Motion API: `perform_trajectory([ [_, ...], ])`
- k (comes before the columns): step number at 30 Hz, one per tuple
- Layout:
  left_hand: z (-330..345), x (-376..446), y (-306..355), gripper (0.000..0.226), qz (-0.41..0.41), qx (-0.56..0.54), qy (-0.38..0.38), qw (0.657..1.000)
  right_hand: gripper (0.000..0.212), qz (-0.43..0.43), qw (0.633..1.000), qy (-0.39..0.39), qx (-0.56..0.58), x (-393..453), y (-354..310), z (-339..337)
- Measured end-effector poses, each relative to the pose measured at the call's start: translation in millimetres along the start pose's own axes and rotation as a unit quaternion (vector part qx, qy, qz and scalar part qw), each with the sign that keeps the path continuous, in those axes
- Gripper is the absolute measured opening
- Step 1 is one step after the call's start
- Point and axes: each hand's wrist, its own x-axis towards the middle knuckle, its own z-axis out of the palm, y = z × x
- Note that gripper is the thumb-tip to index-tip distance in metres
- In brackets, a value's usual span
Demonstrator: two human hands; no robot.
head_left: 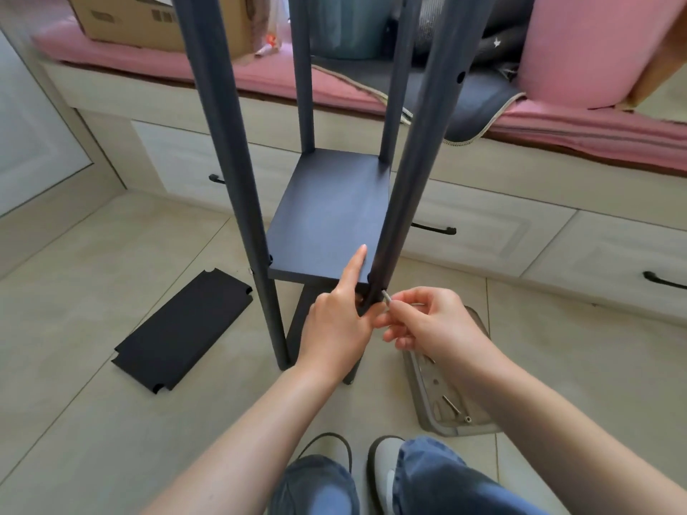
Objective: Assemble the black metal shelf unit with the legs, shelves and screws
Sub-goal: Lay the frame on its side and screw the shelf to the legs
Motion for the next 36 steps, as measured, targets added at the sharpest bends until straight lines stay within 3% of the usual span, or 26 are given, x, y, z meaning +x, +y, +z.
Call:
perform_trajectory([
  [8, 1.7, -1.6, -0.7, 0.087, 0.004, 0.020, 0.009, 1.000, 0.010, -0.036, 0.999, 0.028, -0.022, -0.7, 2.3, -2.4],
  [17, -1.3, -2.7, 1.4, 0.081, 0.009, 0.037, 0.004, 0.999, 0.005, -0.032, 0.998, 0.012, 0.062, 3.6, -5.2, 6.8],
  [28, -0.3, -2.2, -1.2, 0.083, 0.014, 0.032, 0.013, 0.999, 0.024, -0.016, 0.991, -0.022, 0.135, 1.5, 0.6, -2.2],
  [36, -1.6, -3.6, -0.9, 0.080, 0.022, 0.027, 0.018, 0.999, 0.019, -0.047, 0.991, -0.026, 0.124, -2.8, 2.3, -6.9],
])
